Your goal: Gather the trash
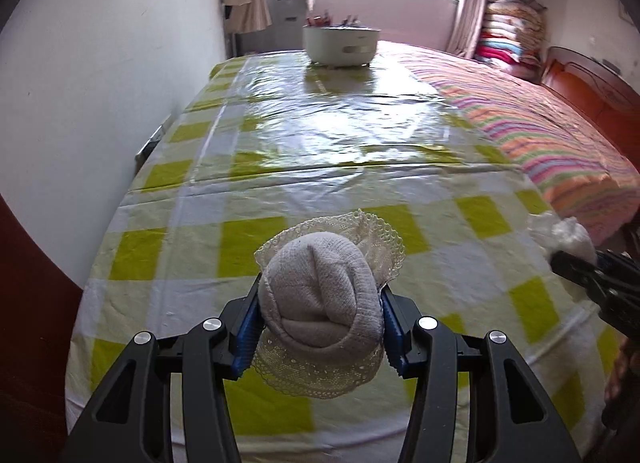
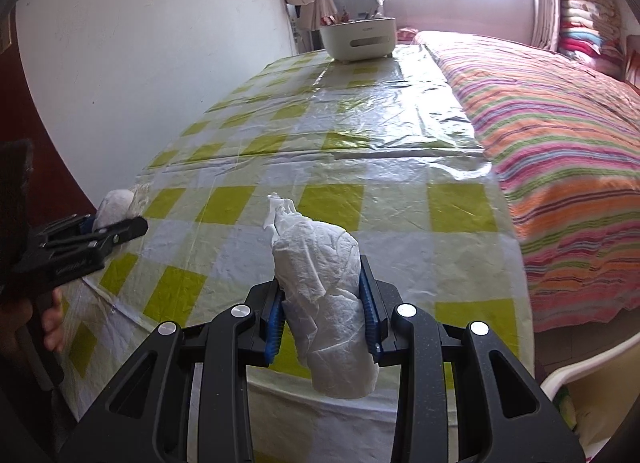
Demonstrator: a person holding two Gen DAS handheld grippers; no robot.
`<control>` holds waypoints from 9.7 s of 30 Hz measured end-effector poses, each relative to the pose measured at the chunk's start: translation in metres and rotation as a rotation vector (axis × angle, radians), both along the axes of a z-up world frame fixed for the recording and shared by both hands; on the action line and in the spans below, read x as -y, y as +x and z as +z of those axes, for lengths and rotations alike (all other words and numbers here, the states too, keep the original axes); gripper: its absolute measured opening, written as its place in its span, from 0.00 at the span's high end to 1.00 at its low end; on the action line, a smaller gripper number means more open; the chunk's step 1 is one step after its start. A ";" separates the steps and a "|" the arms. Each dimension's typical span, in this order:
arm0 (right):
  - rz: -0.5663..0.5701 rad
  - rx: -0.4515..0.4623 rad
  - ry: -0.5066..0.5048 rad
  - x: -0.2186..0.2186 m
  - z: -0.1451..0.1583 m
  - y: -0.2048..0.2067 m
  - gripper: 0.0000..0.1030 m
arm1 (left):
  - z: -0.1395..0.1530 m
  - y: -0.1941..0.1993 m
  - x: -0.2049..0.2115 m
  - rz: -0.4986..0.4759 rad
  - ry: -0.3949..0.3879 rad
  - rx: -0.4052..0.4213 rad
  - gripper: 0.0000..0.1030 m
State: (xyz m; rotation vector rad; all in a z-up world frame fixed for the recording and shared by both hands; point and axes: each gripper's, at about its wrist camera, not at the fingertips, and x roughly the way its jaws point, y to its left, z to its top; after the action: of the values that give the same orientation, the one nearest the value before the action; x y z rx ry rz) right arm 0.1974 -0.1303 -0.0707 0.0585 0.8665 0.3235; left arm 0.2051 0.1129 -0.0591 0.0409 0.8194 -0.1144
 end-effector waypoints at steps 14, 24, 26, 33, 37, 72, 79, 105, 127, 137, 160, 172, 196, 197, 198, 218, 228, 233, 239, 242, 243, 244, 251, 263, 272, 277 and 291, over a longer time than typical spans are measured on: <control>-0.091 0.022 0.027 0.041 0.003 -0.010 0.70 | -0.001 -0.016 0.029 -0.066 0.015 0.005 0.52; -0.100 0.046 0.035 0.050 0.012 -0.026 0.70 | 0.004 -0.019 0.058 -0.118 0.005 0.011 0.52; -0.115 0.050 0.040 0.058 0.012 -0.029 0.70 | 0.006 -0.021 0.065 -0.133 0.007 0.013 0.52; -0.188 0.070 0.070 0.095 0.018 -0.047 0.70 | 0.013 -0.029 0.094 -0.182 -0.005 0.026 0.52; -0.221 0.073 0.083 0.110 0.017 -0.057 0.70 | 0.015 -0.034 0.111 -0.218 -0.005 0.026 0.52; -0.567 0.179 0.184 0.225 0.026 -0.163 0.70 | 0.027 -0.120 0.267 -0.601 -0.002 0.019 0.52; -0.603 0.189 0.185 0.235 0.024 -0.169 0.70 | 0.024 -0.127 0.290 -0.637 -0.003 0.003 0.52; -0.732 0.205 0.237 0.262 0.016 -0.179 0.45 | -0.008 -0.129 0.338 -0.680 0.041 -0.073 0.52; -0.873 0.599 0.474 0.235 0.065 -0.232 0.35 | -0.015 -0.122 0.355 -0.656 0.077 -0.031 0.52; -0.810 0.619 0.525 0.201 0.054 -0.230 0.35 | -0.009 -0.127 0.385 -0.687 0.091 0.002 0.50; -0.785 0.625 0.558 0.222 0.049 -0.236 0.32 | 0.000 -0.131 0.392 -0.658 0.054 0.032 0.25; -0.777 0.642 0.534 0.209 0.052 -0.233 0.30 | 0.001 -0.121 0.346 -0.575 0.062 0.027 0.25; -0.707 0.430 0.065 0.094 0.036 -0.198 0.08 | 0.044 -0.136 0.158 -0.215 0.065 0.170 0.25; -0.708 0.406 0.026 0.086 0.034 -0.198 0.08 | 0.048 -0.139 0.152 -0.208 0.068 0.181 0.25; -0.708 0.383 -0.003 0.079 0.032 -0.198 0.07 | 0.052 -0.144 0.146 -0.206 0.065 0.190 0.25; -0.667 0.285 -0.230 0.020 0.053 -0.209 0.07 | 0.064 -0.192 0.111 -0.219 0.055 0.218 0.25; -0.632 0.283 -0.235 0.017 0.051 -0.201 0.07 | 0.063 -0.189 0.110 -0.218 0.048 0.208 0.25; -0.631 0.274 -0.234 0.018 0.047 -0.197 0.07 | 0.061 -0.186 0.112 -0.220 0.056 0.201 0.25; -0.615 0.263 -0.238 0.017 0.043 -0.190 0.07 | 0.058 -0.181 0.114 -0.221 0.063 0.194 0.25; -0.608 0.255 -0.234 0.016 0.039 -0.187 0.07 | 0.057 -0.177 0.113 -0.216 0.062 0.188 0.25; -0.602 0.249 -0.231 0.016 0.037 -0.186 0.07 | 0.057 -0.175 0.112 -0.215 0.060 0.181 0.25; -0.598 0.244 -0.229 0.016 0.036 -0.184 0.07 | 0.056 -0.173 0.112 -0.215 0.061 0.173 0.25; -0.589 0.238 -0.230 0.015 0.032 -0.178 0.07 | 0.052 -0.170 0.113 -0.230 0.061 0.157 0.24; -0.594 0.220 -0.203 0.026 0.025 -0.173 0.07 | 0.047 -0.162 0.118 -0.231 0.066 0.125 0.24; -0.610 0.208 -0.178 0.039 0.022 -0.171 0.07 | 0.042 -0.159 0.128 -0.244 0.069 0.098 0.24; -0.616 0.205 -0.167 0.043 0.022 -0.170 0.07 | 0.042 -0.157 0.134 -0.252 0.070 0.088 0.24; -0.619 0.196 -0.145 0.051 0.019 -0.169 0.07 | 0.043 -0.159 0.147 -0.275 0.096 0.083 0.24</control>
State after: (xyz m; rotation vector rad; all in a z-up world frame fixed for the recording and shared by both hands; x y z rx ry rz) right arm 0.0284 -0.1808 -0.0514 0.1538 0.6363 -0.3094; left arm 0.0460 -0.0340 -0.0164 0.2476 0.7323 -0.3304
